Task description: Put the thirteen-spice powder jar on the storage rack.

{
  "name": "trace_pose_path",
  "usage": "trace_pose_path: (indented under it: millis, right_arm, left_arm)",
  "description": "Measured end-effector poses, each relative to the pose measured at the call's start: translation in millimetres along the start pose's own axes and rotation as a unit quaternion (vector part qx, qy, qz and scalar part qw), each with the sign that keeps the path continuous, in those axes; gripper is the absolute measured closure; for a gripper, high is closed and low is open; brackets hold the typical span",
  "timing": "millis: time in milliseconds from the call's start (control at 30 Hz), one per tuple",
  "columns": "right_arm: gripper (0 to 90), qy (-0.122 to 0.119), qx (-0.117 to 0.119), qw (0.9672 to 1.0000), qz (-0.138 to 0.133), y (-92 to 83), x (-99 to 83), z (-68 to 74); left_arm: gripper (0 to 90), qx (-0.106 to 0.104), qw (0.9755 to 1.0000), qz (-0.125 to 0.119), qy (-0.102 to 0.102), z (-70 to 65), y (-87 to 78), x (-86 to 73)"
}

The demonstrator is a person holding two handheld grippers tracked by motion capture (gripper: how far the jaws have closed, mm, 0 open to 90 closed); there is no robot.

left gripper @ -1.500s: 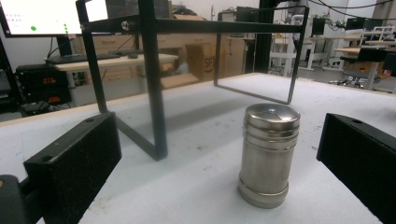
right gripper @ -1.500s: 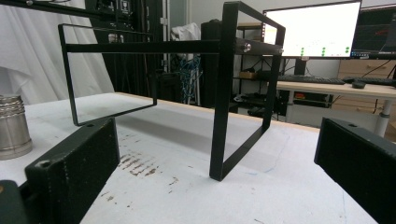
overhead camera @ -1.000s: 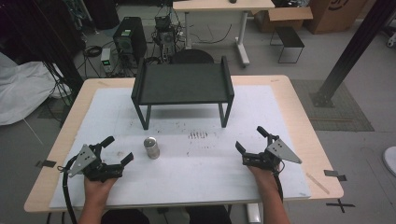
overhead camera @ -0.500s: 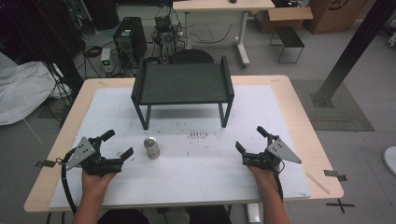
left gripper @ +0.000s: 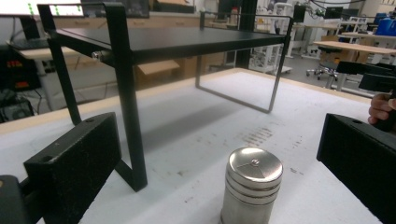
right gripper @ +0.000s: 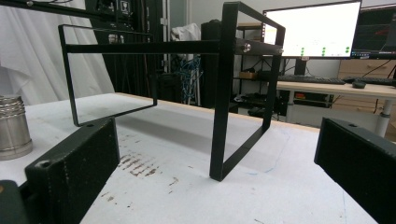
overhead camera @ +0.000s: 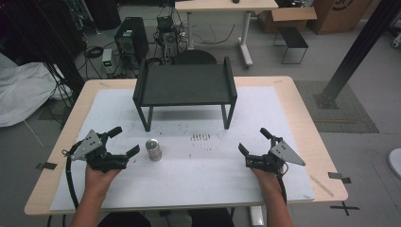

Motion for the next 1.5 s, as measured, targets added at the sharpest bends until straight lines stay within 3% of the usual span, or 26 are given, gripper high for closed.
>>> trace_pose_path:
  millis: [400,967,1500]
  right_arm:
    - [0.0,0.001,0.000,1.0000,0.000,-0.2,0.0,-0.1]
    - [0.0,0.000,0.001,1.0000,0.000,-0.1,-0.1,0.2]
    - [0.0,-0.001,0.001,1.0000,0.003,0.5,-0.2,0.2]
  left_arm:
    - [0.2,-0.007,0.9985,0.055,-0.006,-1.2,15.9,-3.2]
    - [0.2,-0.041,0.9964,0.073,-0.016,-13.0,31.5,-1.4]
    - [0.2,-0.051,0.9935,0.101,-0.013,-18.6,41.9,-0.6]
Point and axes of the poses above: each handheld gripper's, and its own axes: y roughly forward along the jaws, x roughly out of its top, z roughly to its left, the point moved 7 cm from there along y, roughly forward along the jaws, and after that the axes turned 6 degrees about z, right-handed, at the moved point
